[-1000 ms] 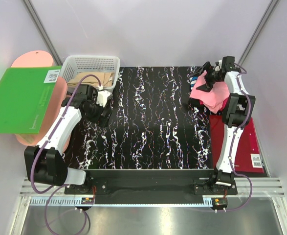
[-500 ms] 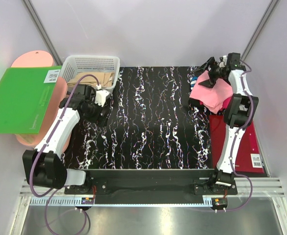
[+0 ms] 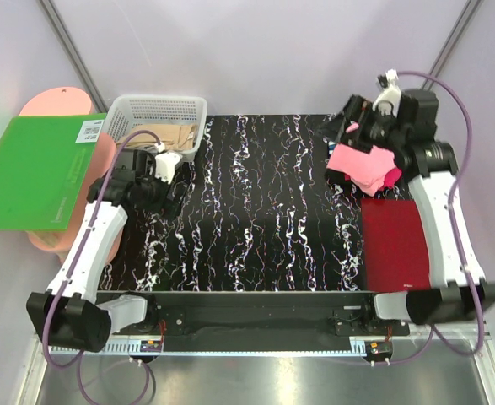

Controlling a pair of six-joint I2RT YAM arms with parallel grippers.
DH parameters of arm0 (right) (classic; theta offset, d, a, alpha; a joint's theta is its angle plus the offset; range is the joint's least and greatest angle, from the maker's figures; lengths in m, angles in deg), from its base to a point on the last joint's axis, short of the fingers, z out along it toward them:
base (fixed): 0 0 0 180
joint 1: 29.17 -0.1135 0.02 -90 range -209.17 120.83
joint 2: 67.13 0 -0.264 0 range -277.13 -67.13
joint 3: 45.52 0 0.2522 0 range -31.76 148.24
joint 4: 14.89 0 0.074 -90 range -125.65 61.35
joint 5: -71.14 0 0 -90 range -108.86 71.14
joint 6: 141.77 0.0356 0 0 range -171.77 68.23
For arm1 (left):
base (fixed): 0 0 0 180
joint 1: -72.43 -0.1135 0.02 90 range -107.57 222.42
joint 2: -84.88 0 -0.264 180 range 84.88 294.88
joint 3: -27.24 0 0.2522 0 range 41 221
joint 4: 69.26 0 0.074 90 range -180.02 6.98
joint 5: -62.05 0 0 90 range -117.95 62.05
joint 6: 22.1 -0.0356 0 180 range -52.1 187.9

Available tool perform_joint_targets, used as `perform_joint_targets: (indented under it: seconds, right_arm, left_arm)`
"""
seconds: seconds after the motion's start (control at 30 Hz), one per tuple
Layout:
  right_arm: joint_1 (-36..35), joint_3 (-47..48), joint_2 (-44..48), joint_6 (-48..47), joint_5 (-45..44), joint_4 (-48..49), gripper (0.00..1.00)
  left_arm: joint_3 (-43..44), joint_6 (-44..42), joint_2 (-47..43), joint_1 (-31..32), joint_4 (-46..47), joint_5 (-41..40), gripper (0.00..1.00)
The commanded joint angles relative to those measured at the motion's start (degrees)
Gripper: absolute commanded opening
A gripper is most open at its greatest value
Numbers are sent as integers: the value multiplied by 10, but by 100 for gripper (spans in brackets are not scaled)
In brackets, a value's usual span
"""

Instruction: Fold and stack the t-shirts

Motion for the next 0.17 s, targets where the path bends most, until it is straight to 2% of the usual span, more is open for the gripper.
perform_joint_targets:
  seconds: [0.0,0.13]
  right_arm:
    - [8,-123,66,-35,-52,-6,100]
    - [7,-176,116,-41,-51,-12,100]
  left_arm:
    - [19,12,-19,-3,6,9,99]
    - [21,16,-26,-2,6,9,99]
